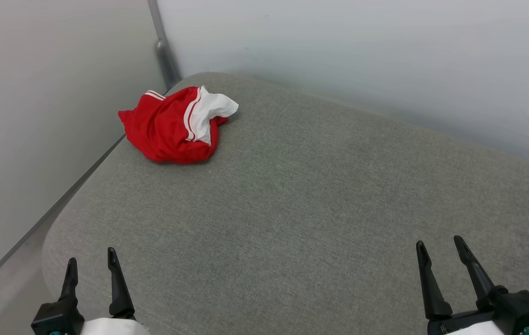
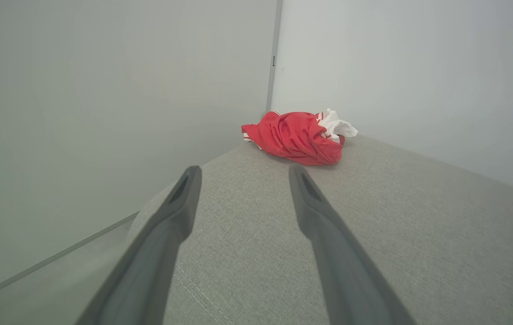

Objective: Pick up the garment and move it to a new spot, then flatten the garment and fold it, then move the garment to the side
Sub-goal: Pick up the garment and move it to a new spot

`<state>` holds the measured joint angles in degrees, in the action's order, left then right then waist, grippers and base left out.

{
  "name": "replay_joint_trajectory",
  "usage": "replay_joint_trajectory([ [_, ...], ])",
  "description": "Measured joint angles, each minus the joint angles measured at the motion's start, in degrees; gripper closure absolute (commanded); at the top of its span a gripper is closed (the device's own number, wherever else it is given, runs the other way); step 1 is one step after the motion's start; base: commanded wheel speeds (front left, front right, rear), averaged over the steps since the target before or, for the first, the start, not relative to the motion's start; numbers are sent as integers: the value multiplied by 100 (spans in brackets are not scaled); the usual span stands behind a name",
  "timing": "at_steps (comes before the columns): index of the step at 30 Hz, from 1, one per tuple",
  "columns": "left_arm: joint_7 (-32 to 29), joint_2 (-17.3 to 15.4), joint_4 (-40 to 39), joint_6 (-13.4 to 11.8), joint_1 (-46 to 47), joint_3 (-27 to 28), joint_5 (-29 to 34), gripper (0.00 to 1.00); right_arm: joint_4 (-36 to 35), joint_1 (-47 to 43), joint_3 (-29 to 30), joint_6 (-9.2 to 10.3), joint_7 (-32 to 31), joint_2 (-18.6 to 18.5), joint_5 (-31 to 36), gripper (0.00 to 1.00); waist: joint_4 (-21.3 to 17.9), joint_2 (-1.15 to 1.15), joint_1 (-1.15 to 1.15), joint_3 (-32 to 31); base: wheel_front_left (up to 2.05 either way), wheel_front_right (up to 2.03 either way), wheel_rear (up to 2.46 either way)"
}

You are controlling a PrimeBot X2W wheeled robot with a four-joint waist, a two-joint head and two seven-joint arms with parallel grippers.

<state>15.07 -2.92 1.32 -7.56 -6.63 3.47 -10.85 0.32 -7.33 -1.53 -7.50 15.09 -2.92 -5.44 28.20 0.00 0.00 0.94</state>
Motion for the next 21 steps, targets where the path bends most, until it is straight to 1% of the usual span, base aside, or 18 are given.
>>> replay_joint_trajectory([
  [2, 0, -1, 18, -20, 0, -7, 0, 0, 0, 2, -20, 0, 0, 1, 25, 0, 21, 0, 0, 31, 0, 0, 0],
  [4, 0, 2, 45, -53, 3, -3, -190, 0, -4, 5, -44, 0, 0, 0, 41, 0, 12, 0, 0, 55, 0, 0, 0],
  [5, 0, 0, 60, -49, 9, -4, -147, 0, -5, 7, -45, 0, 0, 1, 48, 0, -4, 0, 0, 68, 0, 0, 0],
  [6, 0, 0, 68, -40, 24, 12, -94, 0, -10, 20, -47, -1, 0, 2, 63, 0, -27, 0, 0, 84, 0, 0, 0],
  [8, 0, 3, 80, 27, 158, 63, -203, 0, -30, 34, -10, 0, 0, 1, 100, 0, -82, 0, 0, 130, 0, 0, 0],
  [10, 0, 2, 81, 175, 393, 158, -177, 0, -54, 44, 23, 0, 0, 1, 164, 0, -134, 0, 0, 205, 0, 0, 0],
  [13, 0, -53, 168, 517, 1000, 423, -235, 0, -121, 146, 79, 0, 0, 1, 303, 0, -210, 0, 0, 374, 0, 0, 0],
  [15, 0, -226, 331, 731, 1483, 537, -245, 0, -168, 244, 113, 0, 0, 1, 430, 0, -262, 0, 0, 524, 0, 0, 0],
  [17, 1, -370, 503, 884, 2052, 682, -323, 0, -220, 358, 158, -1, 0, 4, 545, 0, -320, 0, 0, 700, 0, 0, 0],
  [21, 1, -832, 867, 1163, 3127, 812, -432, 0, -361, 644, 289, -1, 0, 3, 822, 0, -458, 0, 0, 1119, 0, 0, 0],
])
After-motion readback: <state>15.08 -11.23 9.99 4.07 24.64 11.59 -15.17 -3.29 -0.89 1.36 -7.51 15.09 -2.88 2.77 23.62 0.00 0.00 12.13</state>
